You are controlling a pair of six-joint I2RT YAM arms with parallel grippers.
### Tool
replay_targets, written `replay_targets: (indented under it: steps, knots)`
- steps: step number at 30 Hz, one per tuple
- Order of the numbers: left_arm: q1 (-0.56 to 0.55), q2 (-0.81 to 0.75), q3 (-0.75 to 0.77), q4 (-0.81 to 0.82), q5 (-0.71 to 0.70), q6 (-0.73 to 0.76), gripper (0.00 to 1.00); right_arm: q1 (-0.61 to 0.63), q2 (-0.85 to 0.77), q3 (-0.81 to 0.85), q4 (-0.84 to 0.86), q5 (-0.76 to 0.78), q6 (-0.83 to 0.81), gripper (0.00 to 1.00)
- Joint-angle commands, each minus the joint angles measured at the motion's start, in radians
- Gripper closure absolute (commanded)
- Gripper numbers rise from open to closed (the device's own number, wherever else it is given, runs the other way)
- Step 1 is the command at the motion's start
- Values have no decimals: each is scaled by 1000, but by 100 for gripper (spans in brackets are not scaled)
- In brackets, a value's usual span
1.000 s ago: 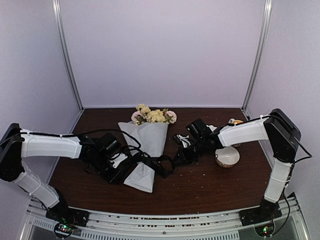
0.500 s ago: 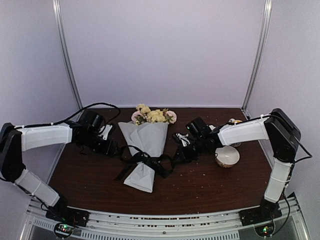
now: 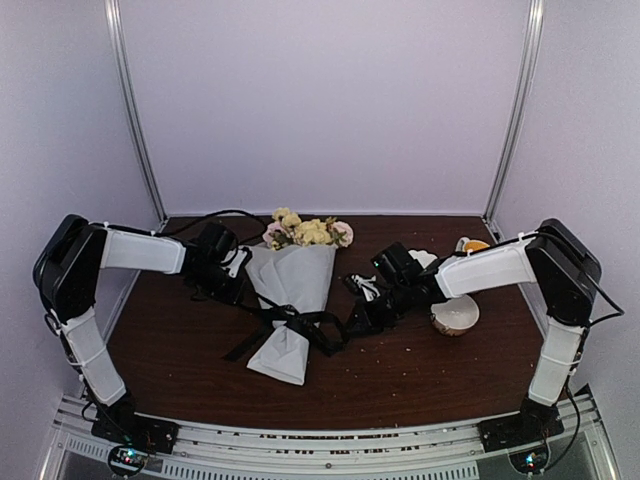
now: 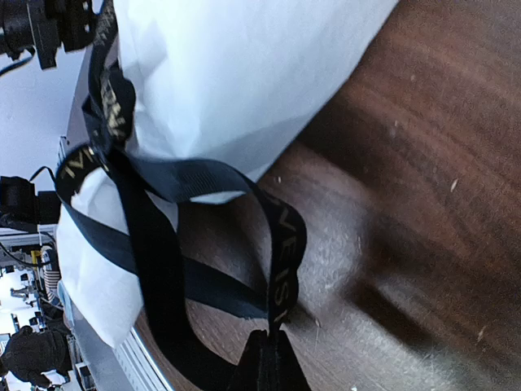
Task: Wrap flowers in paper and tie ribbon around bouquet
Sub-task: Tie the half-tied ribbon around the folded bouquet.
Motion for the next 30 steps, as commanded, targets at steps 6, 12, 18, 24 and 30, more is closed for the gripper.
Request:
replay_targets:
  steps: [6, 12, 18, 24, 30]
  knots:
    - [-1, -10, 73, 70, -17, 6, 100, 36, -51, -114, -2, -31, -38, 100]
    - [4, 16, 87, 90, 9, -11, 100, 36, -58, -170, -55, -34, -69, 100]
    - [24, 69, 81, 78, 9, -32, 100, 36, -52, -209, -57, -49, -74, 100]
    - [49, 85, 68, 70, 10, -49, 100, 37, -48, -229, -98, -52, -99, 100]
    - [52, 70, 28, 98, 49, -32, 100, 37, -60, -259, -118, -43, -112, 100]
